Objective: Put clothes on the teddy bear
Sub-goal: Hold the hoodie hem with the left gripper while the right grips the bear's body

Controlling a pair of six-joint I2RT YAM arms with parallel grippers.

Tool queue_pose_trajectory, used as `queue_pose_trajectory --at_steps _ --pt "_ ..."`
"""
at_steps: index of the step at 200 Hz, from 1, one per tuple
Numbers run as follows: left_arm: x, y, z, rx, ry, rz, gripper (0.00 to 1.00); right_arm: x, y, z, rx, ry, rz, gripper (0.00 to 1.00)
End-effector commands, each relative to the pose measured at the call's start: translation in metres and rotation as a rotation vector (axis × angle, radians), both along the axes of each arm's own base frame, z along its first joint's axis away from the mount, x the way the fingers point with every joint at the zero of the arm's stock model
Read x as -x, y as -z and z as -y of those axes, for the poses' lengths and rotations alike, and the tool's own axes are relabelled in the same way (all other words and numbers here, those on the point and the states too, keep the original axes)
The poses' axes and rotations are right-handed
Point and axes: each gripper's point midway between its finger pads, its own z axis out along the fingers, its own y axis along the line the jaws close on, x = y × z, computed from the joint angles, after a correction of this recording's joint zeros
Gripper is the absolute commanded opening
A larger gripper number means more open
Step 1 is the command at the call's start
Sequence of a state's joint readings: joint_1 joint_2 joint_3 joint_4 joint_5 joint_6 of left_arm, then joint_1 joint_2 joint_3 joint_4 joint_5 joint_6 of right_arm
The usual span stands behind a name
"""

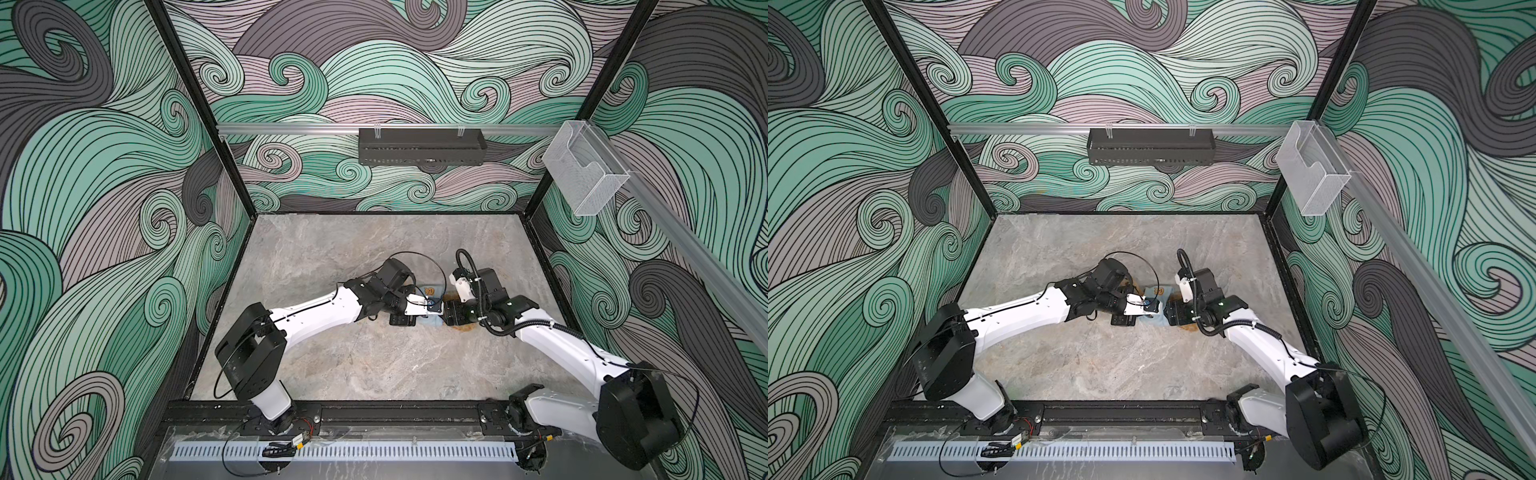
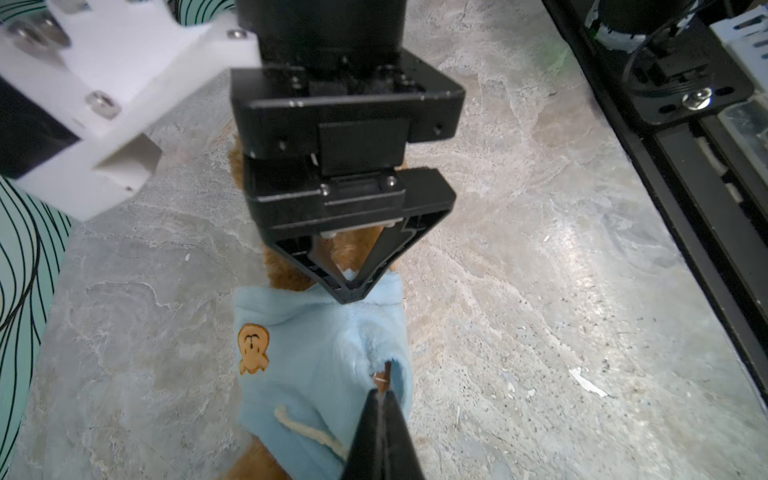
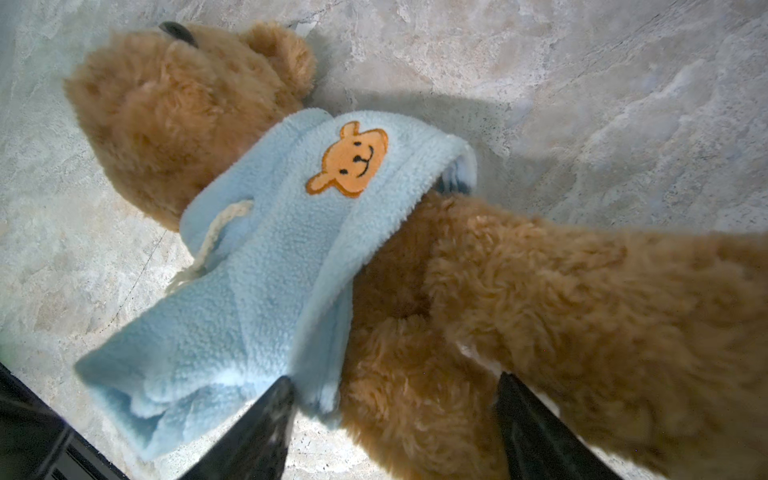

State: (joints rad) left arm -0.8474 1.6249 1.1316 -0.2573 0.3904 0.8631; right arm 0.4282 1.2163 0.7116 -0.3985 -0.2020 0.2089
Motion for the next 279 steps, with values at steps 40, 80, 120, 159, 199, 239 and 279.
queue_pose_trajectory --at_steps 40,80,120,159,199,239,279 --pt "0.006 0.012 0.0 -0.073 0.052 -0.009 0.0 0.002 0.004 0.0 -0.007 0.008 -0.009 0.77" --pt "0.008 0.018 -0.001 -0.095 0.065 0.002 0.0 0.002 0.004 0.001 -0.006 0.014 -0.014 0.77" --pt "0.011 0.023 0.002 -0.116 0.095 0.032 0.0 0.002 0.005 0.001 -0.007 0.019 -0.019 0.77" --pt "0.014 0.025 0.005 -0.122 0.133 0.067 0.0 0.002 0.006 0.001 -0.008 0.021 -0.024 0.77" --pt "-0.01 0.029 0.003 -0.187 0.001 0.077 0.0 0.002 0.007 0.001 -0.012 0.024 -0.028 0.77" --pt "-0.021 0.029 0.006 -0.179 -0.065 0.078 0.0 0.002 0.008 0.001 -0.014 0.026 -0.032 0.77" --pt "-0.024 0.031 0.01 -0.17 -0.073 0.074 0.05 0.002 0.008 0.001 -0.013 0.027 -0.031 0.77"
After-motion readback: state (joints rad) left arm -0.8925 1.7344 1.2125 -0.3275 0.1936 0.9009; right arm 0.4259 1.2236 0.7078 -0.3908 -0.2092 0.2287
